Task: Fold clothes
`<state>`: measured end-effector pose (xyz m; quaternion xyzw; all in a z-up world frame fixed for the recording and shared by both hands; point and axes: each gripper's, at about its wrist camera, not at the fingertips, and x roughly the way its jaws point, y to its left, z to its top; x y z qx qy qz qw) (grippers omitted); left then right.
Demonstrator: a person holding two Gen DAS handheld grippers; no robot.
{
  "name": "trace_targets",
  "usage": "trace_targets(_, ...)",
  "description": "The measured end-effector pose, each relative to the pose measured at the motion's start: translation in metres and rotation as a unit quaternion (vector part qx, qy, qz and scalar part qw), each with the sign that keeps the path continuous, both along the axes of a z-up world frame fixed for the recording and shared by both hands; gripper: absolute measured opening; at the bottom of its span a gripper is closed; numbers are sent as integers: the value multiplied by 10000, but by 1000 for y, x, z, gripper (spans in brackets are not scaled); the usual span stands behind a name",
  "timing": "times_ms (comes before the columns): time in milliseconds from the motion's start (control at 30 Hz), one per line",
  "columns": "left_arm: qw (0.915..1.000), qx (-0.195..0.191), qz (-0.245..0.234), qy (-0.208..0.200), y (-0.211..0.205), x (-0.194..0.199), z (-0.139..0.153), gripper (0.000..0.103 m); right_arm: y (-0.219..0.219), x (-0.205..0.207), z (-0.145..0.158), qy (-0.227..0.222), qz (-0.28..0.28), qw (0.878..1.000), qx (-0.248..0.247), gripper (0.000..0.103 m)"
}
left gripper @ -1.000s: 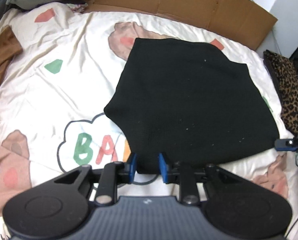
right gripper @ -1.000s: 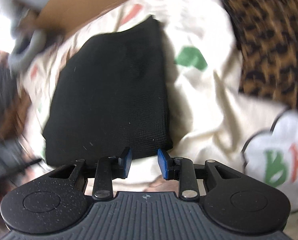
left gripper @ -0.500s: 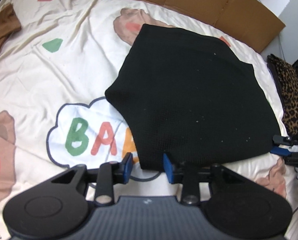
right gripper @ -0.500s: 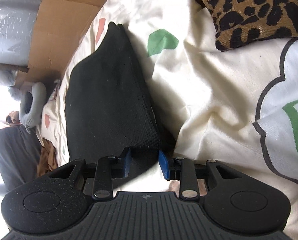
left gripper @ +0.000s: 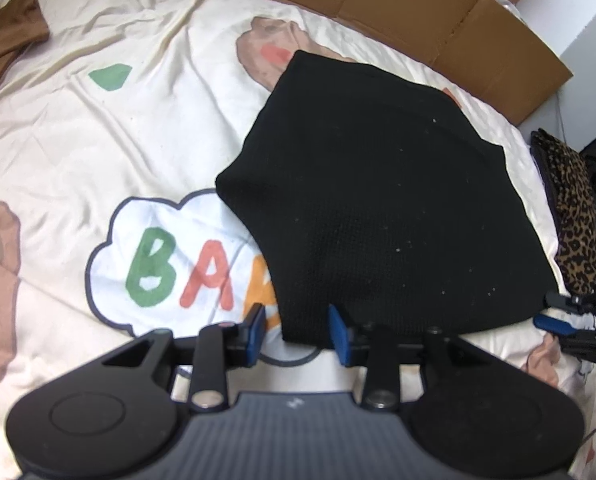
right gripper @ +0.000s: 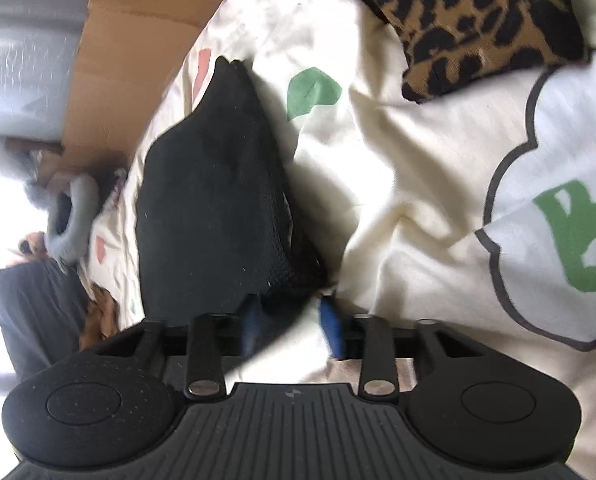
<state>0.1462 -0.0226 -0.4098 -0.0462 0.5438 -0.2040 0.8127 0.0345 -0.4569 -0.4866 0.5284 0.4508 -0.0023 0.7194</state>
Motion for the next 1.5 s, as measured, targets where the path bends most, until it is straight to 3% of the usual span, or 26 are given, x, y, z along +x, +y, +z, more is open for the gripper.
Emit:
trace_targets(167,10000,-4,-17,17,-2,1,-2,39,-7,0,-15,-12,-429,9987,287,41)
trace_targets(200,10000,4,-24,12,-3,1,-2,39,-9,-1,-18,-4,-489,9982,333,36)
trace_targets(233,10000,10,-32,9,-3,1,-2,39,-10,-1,-19,-4,-497,9981,364,24)
trace_targets(333,10000,26,-10,10,-19,9,-7,39,-13,-2,-13,-92,-316,9990,310,16)
trace_targets(567,10000,-81,29,24,-18,8,-4,37,-22,-5,-4,-211,-121,9997,56,19)
trace_targets(767,9988,-443,179,122,-13,10,-6,37,-9,-3,-11,-174,7,9998,109,36)
trace_targets(867,9976,-634,191,186,-14,13,-9,37,-3,3,-14,-175,16,9997,147,37)
trace_targets(1067,9979,-625,25,190,-4,8,-14,38,4,7,-15,-276,-4,9994,199,33)
trace_targets(1133,9978,-637,34,200,-6,9,-16,38,4,7,-14,-289,50,9994,190,12)
trace_targets(1167,9977,-642,50,197,-6,8,-16,36,3,6,-14,-294,62,9993,203,10)
trace_targets(1300,9975,-660,60,240,-7,6,-13,25,2,7,-5,-369,145,9992,94,7)
trace_targets(1500,9988,-441,-38,203,-14,2,-4,18,2,7,15,-490,202,9985,-133,5)
